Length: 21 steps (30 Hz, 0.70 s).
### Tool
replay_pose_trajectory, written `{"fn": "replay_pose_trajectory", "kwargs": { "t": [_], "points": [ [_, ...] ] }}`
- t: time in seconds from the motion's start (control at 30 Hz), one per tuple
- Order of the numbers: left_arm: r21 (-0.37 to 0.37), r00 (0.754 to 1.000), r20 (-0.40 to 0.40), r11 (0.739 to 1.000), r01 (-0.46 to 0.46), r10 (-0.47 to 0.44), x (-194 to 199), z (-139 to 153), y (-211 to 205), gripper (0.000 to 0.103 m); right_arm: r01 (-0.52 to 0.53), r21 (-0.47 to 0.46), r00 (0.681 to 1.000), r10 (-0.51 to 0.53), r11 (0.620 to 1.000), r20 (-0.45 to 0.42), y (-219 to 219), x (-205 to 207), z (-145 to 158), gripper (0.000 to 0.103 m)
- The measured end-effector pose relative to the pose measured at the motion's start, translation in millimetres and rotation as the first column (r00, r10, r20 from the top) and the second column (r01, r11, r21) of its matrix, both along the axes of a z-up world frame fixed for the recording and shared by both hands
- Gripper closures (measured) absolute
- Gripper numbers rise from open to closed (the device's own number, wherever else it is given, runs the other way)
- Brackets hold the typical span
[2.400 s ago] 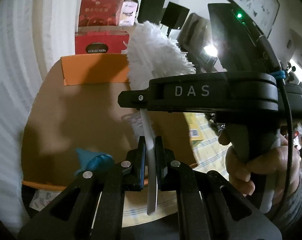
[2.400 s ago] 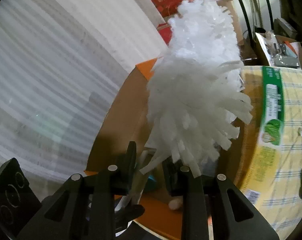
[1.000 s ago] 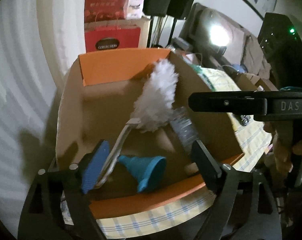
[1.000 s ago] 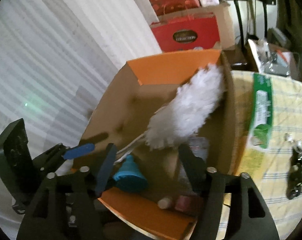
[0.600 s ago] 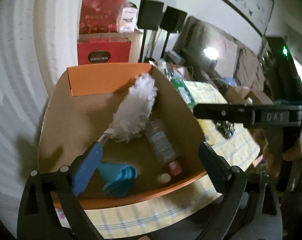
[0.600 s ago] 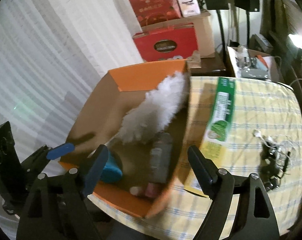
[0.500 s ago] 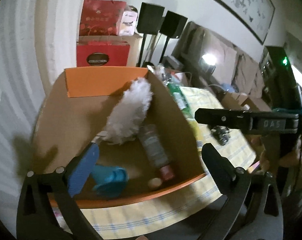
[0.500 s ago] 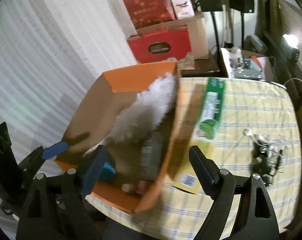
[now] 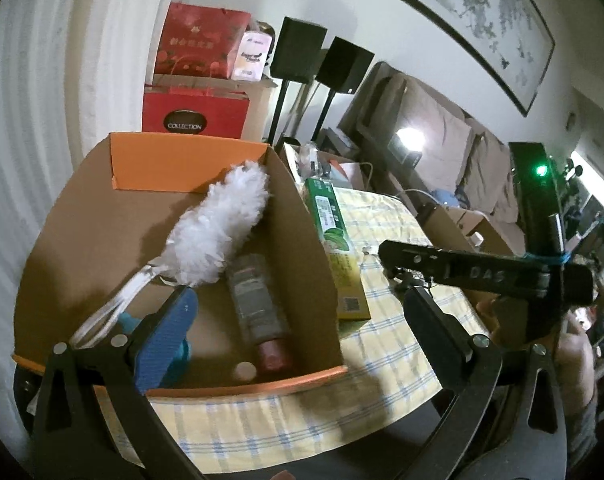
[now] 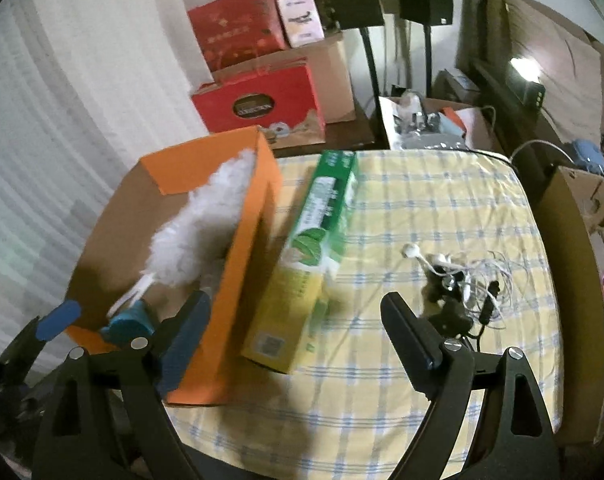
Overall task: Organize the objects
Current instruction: 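Withdraw the left tool from the orange box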
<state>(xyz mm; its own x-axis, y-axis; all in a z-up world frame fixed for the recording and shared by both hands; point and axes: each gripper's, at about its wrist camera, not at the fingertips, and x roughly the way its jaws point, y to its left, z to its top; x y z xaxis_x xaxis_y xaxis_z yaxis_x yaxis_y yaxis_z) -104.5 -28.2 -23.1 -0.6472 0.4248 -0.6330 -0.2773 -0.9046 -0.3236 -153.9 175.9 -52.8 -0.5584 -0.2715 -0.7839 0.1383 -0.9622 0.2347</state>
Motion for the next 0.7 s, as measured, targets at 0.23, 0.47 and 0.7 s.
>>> {"fn": "replay_pose_trajectory", "kwargs": {
  "t": [0.23, 0.47, 0.7],
  "points": [
    [0.013, 0.999, 0.025, 1.0, -0.023, 0.022, 1.6, -6.3, 16.1, 0.0, 0.017, 0.027, 1.0, -0.017, 0.999, 0.01, 5.0, 2.1, -18.9, 0.014],
    [0.004, 0.997, 0.05, 0.998, -0.067, 0.066, -2.2, -9.7, 17.4, 0.0, 0.011, 0.038, 1.0, -0.012, 0.999, 0.019, 5.3, 5.0, -37.0, 0.014],
    [0.013, 0.993, 0.08, 0.996, -0.086, 0.085, -8.6, -14.6, 14.0, 0.0, -0.033, 0.019, 0.999, 0.033, 0.999, 0.032, -5.4, 1.7, -53.6, 0.015]
  ]
}}
